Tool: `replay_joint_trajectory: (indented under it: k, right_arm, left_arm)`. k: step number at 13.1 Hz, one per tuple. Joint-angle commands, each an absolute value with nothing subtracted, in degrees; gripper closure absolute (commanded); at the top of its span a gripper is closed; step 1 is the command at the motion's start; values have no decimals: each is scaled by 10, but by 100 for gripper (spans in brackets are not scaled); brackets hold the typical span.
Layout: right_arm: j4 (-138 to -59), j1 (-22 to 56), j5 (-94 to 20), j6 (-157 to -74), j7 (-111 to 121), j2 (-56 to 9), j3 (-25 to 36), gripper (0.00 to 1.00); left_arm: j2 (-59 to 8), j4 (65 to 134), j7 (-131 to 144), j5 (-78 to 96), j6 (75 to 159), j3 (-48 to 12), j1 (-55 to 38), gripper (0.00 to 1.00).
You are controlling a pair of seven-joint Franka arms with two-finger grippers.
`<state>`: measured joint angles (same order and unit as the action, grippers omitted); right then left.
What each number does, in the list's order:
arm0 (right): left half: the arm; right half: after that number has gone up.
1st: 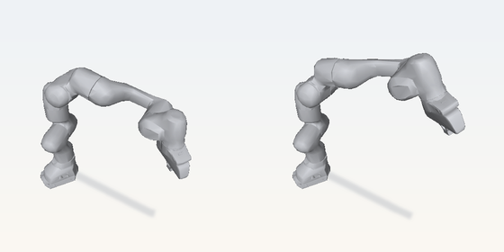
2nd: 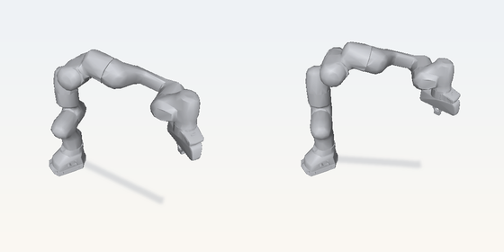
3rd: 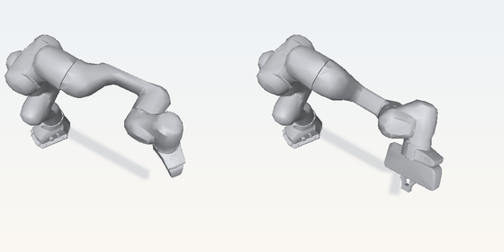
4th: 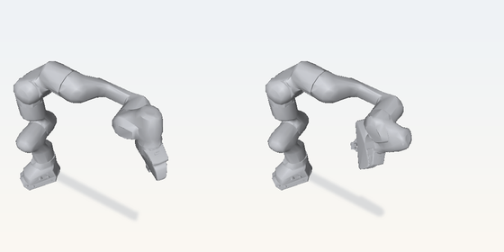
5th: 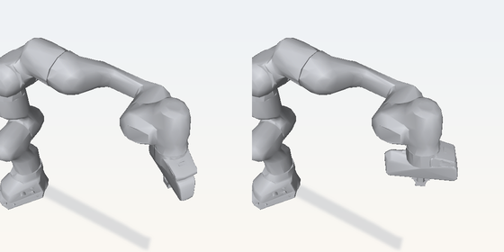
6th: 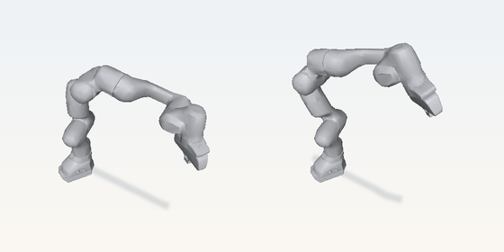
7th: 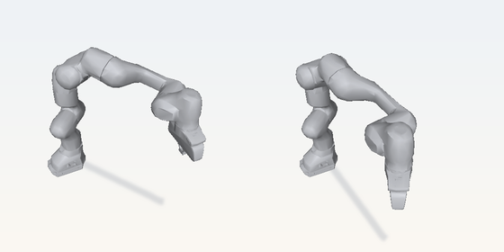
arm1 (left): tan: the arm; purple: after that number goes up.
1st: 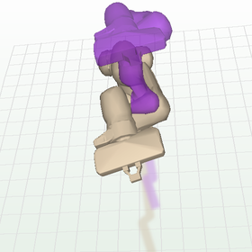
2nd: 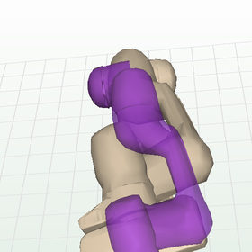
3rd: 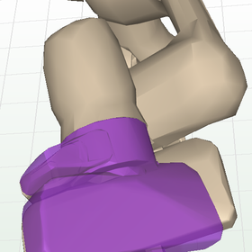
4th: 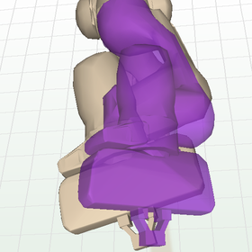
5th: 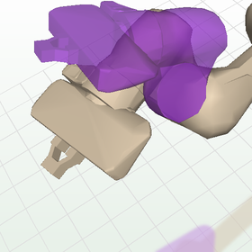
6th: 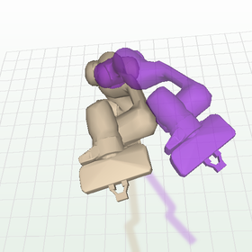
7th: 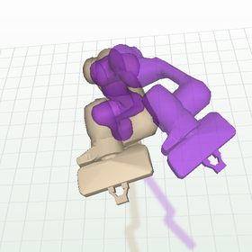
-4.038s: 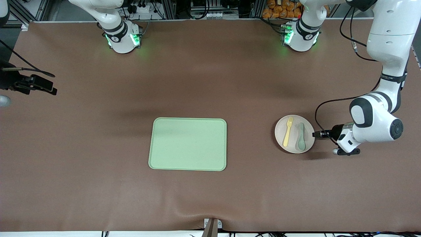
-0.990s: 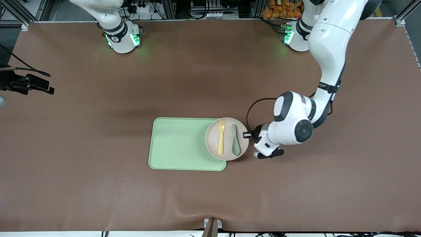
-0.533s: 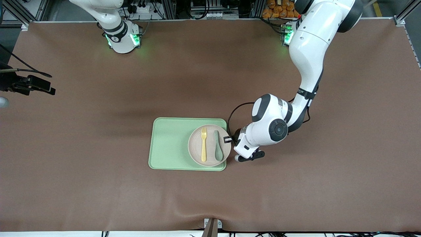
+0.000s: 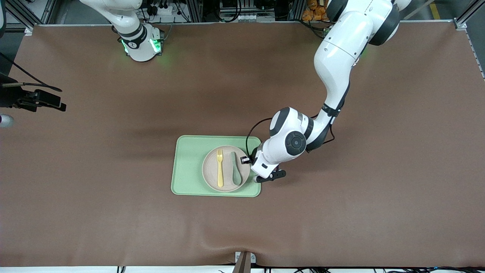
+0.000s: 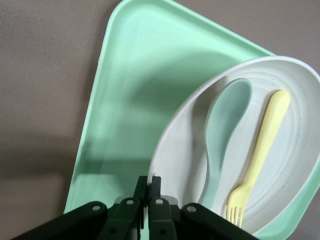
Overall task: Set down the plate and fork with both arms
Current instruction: 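Carry the plate with the left gripper onto the green tray, then open the left gripper to release the plate while the right gripper approaches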
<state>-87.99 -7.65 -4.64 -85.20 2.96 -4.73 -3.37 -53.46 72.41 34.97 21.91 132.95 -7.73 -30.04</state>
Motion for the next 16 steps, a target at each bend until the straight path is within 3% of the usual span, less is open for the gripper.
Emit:
replay_joint_trajectory:
  k: [1,11,12,13,16]
  right_arm:
    - [-864,-58,-52,-853,30,-48,-39,0]
    - [-847,32,-56,-860,-83,-90,-40,0]
    - [-846,41,-57,-876,-83,-94,-40,0]
    - [-846,55,-51,-905,-81,-98,-40,0]
    - [-832,83,-53,-925,-104,-134,-40,0]
  left_arm:
    - [-554,702,348,229,1344,-70,-303,100]
    - [-555,716,349,203,1338,-70,-307,100]
    - [-555,716,348,204,1338,-70,-306,68]
    - [-554,716,349,203,1338,-69,-307,1]
    - [-534,716,354,202,1338,-71,-308,0]
